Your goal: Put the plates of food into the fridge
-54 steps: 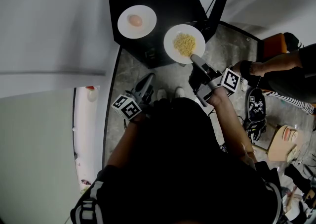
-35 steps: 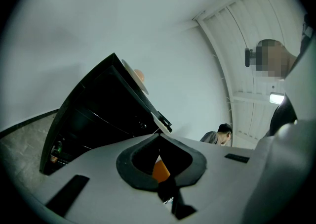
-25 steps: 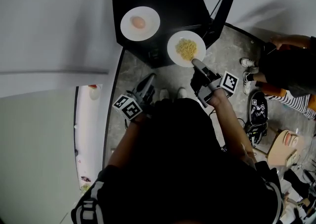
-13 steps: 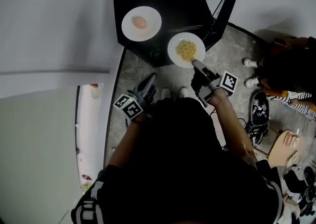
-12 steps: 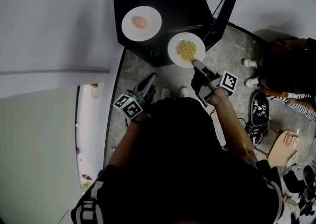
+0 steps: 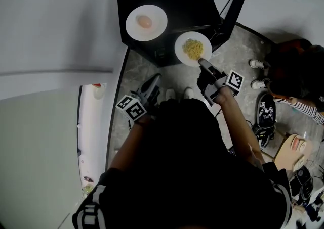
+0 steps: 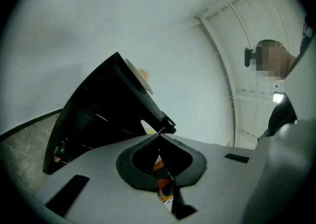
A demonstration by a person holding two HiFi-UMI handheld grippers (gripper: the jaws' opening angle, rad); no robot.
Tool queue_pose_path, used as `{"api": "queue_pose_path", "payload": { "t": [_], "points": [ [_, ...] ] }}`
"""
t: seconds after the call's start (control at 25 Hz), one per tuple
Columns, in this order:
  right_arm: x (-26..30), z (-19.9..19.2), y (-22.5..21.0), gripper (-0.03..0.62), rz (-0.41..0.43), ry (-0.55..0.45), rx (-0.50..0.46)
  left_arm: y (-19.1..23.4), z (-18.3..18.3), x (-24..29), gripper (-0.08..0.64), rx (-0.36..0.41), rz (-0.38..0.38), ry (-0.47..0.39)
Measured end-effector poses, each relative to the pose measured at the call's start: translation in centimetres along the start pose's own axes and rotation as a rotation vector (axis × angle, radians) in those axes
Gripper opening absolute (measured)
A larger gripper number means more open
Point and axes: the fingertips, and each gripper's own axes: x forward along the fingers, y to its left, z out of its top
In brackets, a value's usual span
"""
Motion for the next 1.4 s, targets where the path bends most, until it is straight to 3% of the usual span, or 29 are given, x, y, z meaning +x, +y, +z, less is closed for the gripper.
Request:
{"api": "queue_pose_path", "payload": {
  "t": [0.96,1.4],
  "points": [
    [0.5,1.6,-3.6,0.055,-0.042,-0.028,-0.005,0.3,-0.4,-0.6,0.021,-0.01,0.02,-0.015],
    [1.6,2.0,-4.4,0.055,-0.038,-0.046,0.004,0.6,-1.4,0.4,0.021,-0.002,0.0,0.023]
  ]
}}
